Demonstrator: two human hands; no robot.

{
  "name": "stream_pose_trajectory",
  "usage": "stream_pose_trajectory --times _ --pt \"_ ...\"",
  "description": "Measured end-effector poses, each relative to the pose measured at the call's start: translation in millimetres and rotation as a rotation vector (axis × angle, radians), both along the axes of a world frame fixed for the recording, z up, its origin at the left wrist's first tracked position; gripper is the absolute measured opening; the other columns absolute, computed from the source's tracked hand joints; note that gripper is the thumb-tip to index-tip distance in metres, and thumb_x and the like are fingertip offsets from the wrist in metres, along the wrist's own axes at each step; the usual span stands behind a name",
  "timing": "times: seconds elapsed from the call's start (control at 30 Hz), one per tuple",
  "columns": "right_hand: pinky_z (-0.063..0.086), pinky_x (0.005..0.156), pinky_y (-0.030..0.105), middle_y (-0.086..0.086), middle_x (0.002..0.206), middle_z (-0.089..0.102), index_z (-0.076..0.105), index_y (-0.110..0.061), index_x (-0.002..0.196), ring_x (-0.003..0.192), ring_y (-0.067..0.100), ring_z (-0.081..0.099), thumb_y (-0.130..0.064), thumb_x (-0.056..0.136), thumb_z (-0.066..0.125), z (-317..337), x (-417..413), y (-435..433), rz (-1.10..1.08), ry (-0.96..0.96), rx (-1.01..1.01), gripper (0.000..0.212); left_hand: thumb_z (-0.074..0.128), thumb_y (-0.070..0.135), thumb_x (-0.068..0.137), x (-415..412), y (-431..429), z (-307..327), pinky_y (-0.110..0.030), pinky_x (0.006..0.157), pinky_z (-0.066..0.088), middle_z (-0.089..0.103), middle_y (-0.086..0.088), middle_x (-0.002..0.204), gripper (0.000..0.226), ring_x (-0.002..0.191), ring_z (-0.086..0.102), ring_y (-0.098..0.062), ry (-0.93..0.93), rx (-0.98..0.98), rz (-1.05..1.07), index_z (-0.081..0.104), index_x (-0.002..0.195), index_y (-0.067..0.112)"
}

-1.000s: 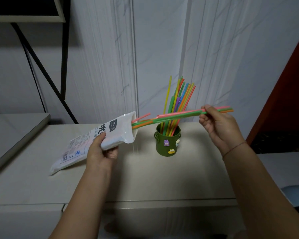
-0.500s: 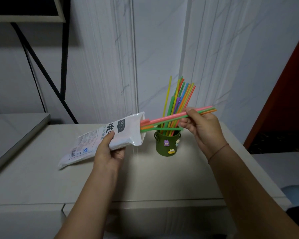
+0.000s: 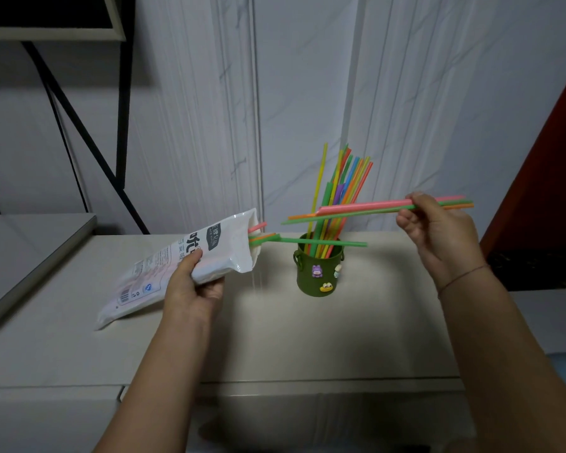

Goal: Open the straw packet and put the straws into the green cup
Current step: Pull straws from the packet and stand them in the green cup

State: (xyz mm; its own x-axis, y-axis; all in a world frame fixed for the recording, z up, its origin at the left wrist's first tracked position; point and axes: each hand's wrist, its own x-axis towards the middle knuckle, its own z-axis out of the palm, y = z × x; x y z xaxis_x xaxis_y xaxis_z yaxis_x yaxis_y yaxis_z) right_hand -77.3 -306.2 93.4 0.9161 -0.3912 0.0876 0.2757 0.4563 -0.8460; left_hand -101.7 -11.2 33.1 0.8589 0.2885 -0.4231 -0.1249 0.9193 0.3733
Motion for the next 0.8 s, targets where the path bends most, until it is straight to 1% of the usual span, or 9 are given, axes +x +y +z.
stream_pose_trajectory --times 0.1,0.17,0.3,0.43,0.5,0.57,0.67,0.7,0.8 --pt "0.052 0.05 0.015 -0.006 0.042 0.059 0.058 -0.005 0.074 0.043 0.004 0.059 -0.007 0.088 0.059 1 0 -11 -0.038 0.015 -0.064 0.014 0.063 -0.001 0.084 0 1 0 -0.034 0.059 0.06 0.07 -0.006 0.113 0.046 0.097 0.069 -0.02 0.005 -0.006 0.004 0.058 0.127 0.013" --pt "0.052 0.049 0.015 -0.006 0.041 0.059 0.058 -0.005 0.074 0.042 0.005 0.059 -0.007 0.087 0.06 1 0 -17 -0.062 0.031 -0.111 0.014 0.063 -0.001 0.084 0 0 0 -0.034 0.057 0.06 0.07 -0.006 0.113 0.046 0.096 0.069 -0.02 0.007 -0.005 0.003 0.058 0.127 0.013" --pt "0.051 0.046 0.014 -0.004 0.04 0.059 0.057 -0.004 0.072 0.04 0.005 0.059 -0.007 0.087 0.06 -1 1 -22 -0.085 0.062 -0.195 0.015 0.063 -0.001 0.084 0 -1 -1 -0.034 0.055 0.06 0.071 -0.006 0.103 0.042 0.087 0.07 -0.02 0.002 -0.007 0.0 0.059 0.123 0.013" --pt "0.05 0.043 0.013 0.009 0.054 0.058 0.057 -0.004 0.071 0.037 0.005 0.058 -0.005 0.088 0.059 -5 4 -16 -0.09 0.093 -0.287 0.017 0.062 -0.001 0.084 0 -3 -1 -0.036 0.064 0.06 0.071 -0.005 0.105 0.038 0.092 0.069 -0.019 -0.006 0.005 -0.013 0.06 0.12 0.013" --pt "0.048 0.041 0.013 0.004 0.046 0.059 0.057 -0.003 0.072 0.035 0.005 0.057 -0.005 0.088 0.059 -9 7 -8 -0.073 0.114 -0.357 0.016 0.062 -0.002 0.085 0 -5 -2 -0.037 0.064 0.06 0.071 -0.005 0.105 0.035 0.09 0.069 -0.019 -0.01 0.008 -0.016 0.06 0.116 0.013" --pt "0.048 0.04 0.013 0.003 0.043 0.059 0.06 -0.001 0.076 0.033 0.005 0.055 -0.006 0.087 0.059 -15 10 2 -0.06 0.131 -0.437 0.012 0.062 -0.002 0.085 0 -6 -3 -0.036 0.06 0.06 0.071 -0.005 0.098 0.029 0.084 0.07 -0.019 -0.011 0.017 -0.021 0.061 0.11 0.012" --pt "0.047 0.04 0.013 0.01 0.054 0.057 0.062 0.002 0.086 0.032 0.003 0.053 -0.007 0.088 0.058 -22 16 19 -0.041 0.129 -0.535 0.01 0.062 -0.002 0.084 0 -9 -3 -0.034 0.056 0.06 0.073 -0.005 0.085 0.018 0.076 0.071 -0.019 -0.013 0.024 -0.034 0.062 0.097 0.011" --pt "0.047 0.04 0.013 0.01 0.056 0.056 0.061 0.002 0.087 0.033 0.003 0.053 -0.007 0.088 0.058 -24 18 24 -0.023 0.121 -0.557 0.009 0.062 -0.002 0.084 0 -10 -4 -0.035 0.057 0.06 0.073 -0.005 0.085 0.017 0.077 0.07 -0.019 -0.013 0.024 -0.038 0.062 0.095 0.011" --pt "0.047 0.041 0.013 0.009 0.059 0.056 0.06 -0.004 0.077 0.034 0.001 0.052 -0.005 0.088 0.059 -31 22 38 0.056 0.119 -0.588 0.012 0.062 -0.002 0.084 -1 -13 -4 -0.037 0.061 0.06 0.071 -0.006 0.091 0.017 0.083 0.069 -0.019 -0.014 0.039 -0.05 0.061 0.094 0.011"
